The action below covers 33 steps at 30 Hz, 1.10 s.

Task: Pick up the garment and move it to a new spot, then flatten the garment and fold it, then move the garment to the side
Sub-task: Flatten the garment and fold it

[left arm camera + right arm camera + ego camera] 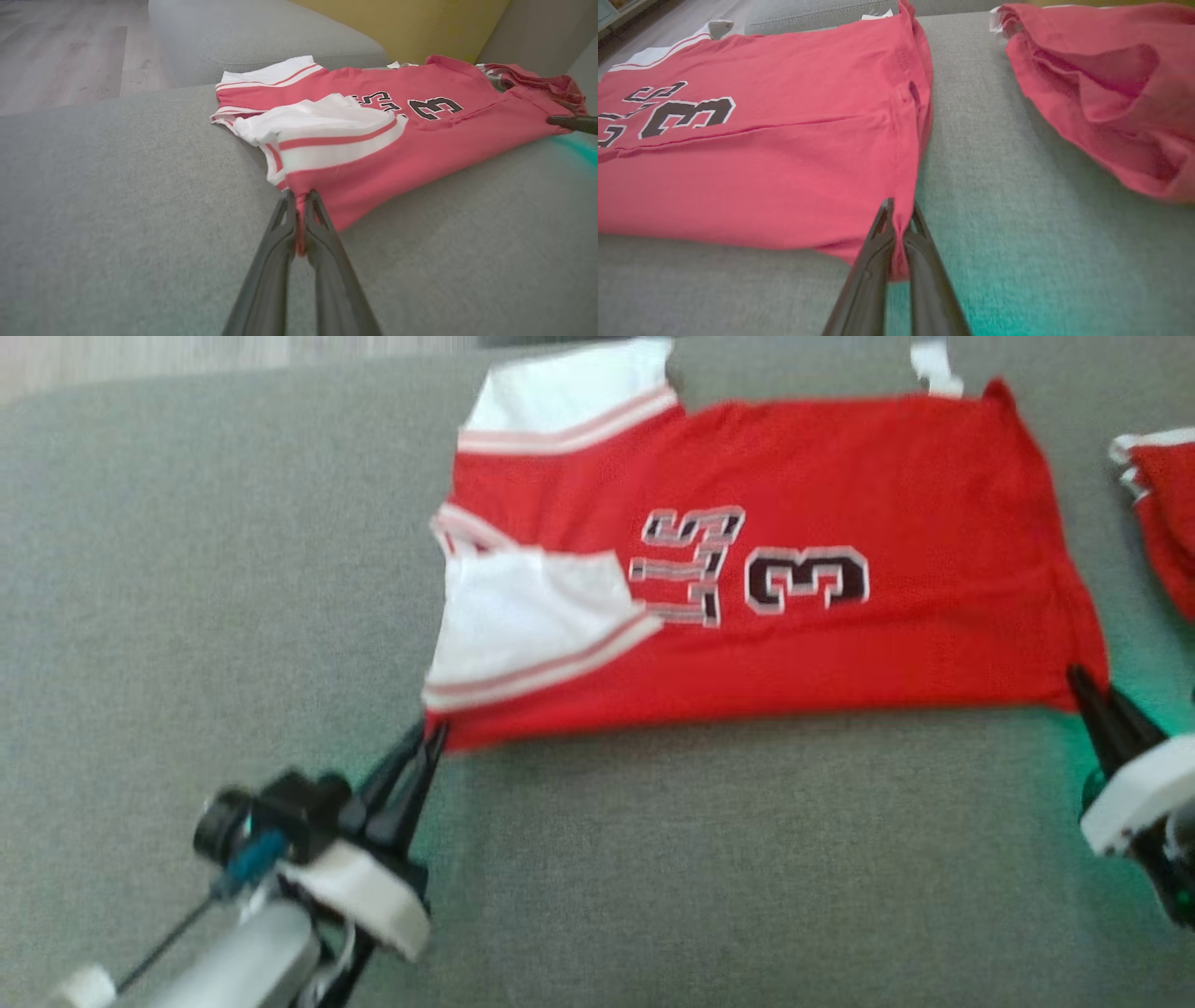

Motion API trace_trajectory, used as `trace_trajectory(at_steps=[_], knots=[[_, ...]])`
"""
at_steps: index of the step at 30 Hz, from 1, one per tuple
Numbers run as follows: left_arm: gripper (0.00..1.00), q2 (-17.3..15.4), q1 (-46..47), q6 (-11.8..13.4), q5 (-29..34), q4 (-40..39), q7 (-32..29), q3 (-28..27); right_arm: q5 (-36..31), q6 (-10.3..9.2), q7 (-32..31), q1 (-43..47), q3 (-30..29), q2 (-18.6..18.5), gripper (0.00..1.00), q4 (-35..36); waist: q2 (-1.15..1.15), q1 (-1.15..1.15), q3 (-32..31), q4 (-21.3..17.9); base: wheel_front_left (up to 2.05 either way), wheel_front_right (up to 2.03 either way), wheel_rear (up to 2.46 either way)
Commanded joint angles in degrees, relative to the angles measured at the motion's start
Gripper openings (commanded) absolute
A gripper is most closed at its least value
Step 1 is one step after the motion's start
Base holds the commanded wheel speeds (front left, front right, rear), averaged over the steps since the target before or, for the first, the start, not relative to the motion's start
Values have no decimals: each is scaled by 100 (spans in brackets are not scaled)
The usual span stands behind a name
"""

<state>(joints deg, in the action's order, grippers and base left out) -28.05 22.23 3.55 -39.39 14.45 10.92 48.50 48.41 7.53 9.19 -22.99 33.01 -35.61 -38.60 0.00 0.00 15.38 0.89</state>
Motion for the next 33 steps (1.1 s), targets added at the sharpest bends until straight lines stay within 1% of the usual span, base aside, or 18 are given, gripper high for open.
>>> trace_trajectory(at_steps=[1, 4, 7, 8, 10, 12, 16, 17, 18, 19, 20, 23, 26, 30, 33], knots=[[0, -335, -183, 163, -65, -396, -73, -151, -8, -4, 161, 291, 89, -328, 0, 193, 0, 0, -184, -52, 0, 0, 0], [0, -490, -645, 404, -165, -889, -229, -95, -28, -4, 271, 592, 159, -450, 0, 389, 0, 0, -306, -94, 0, 0, 0], [0, -631, -1141, 624, -363, -1323, -375, -70, 49, -4, 352, 892, 108, -550, 0, 552, 0, 0, -384, -131, 0, 0, 0], [0, -631, -1141, 624, -363, -1323, -375, -70, 49, -4, 352, 892, 108, -550, 0, 552, 0, 0, -384, -131, 0, 0, 0], [0, -725, -1405, 730, -443, -1528, -440, -37, 75, -4, 387, 1102, 77, -619, 0, 659, 0, 0, -395, -142, 0, 0, 0], [0, -812, -1594, 781, -485, -1686, -518, 24, 105, -4, 412, 1268, 10, -678, 0, 743, 0, 0, -392, -149, 0, 0, 0], [0, -875, -1778, 810, -583, -1917, -612, 82, 82, -4, 433, 1513, -119, -748, 0, 827, 0, 0, -393, -158, 0, 0, 0], [0, -869, -1784, 820, -601, -1948, -630, 84, 78, -4, 421, 1545, -161, -746, 33, 825, 0, 0, -392, -159, 0, 0, 0], [0, -854, -1776, 842, -612, -1961, -649, 79, 78, -4, 404, 1568, -206, -729, 100, 819, 0, 0, -392, -160, 0, 0, 0], [31, -834, -1760, 870, -618, -1964, -675, 77, 88, -4, 390, 1580, -259, -694, 100, 814, 0, 0, -392, -163, 0, 0, 0], [100, -813, -1736, 893, -622, -1959, -706, 77, 80, -4, 393, 1578, -309, -658, 100, 826, 0, 0, -391, -167, 0, 0, 0], [100, -769, -1577, 944, -589, -1960, -771, 44, 45, -4, 408, 1558, -470, -569, 100, 941, 0, 0, -351, -199, 0, 0, 0], [100, -795, -1293, 914, -581, -2009, -804, -92, 1, -4, 436, 1526, -709, -515, 100, 1133, 0, 0, -265, -247, 0, 0, 0], [100, -1006, -624, 764, -555, -2107, -937, -410, -141, -4, 438, 1478, -973, -457, 100, 1454, 0, 0, -104, -349, 0, 0, 0], [100, -1178, 74, 566, -577, -2078, -1180, -673, -323, -4, 368, 1415, -1119, -381, 100, 1690, 0, 0, 37, -469, 0, 0, 0]])
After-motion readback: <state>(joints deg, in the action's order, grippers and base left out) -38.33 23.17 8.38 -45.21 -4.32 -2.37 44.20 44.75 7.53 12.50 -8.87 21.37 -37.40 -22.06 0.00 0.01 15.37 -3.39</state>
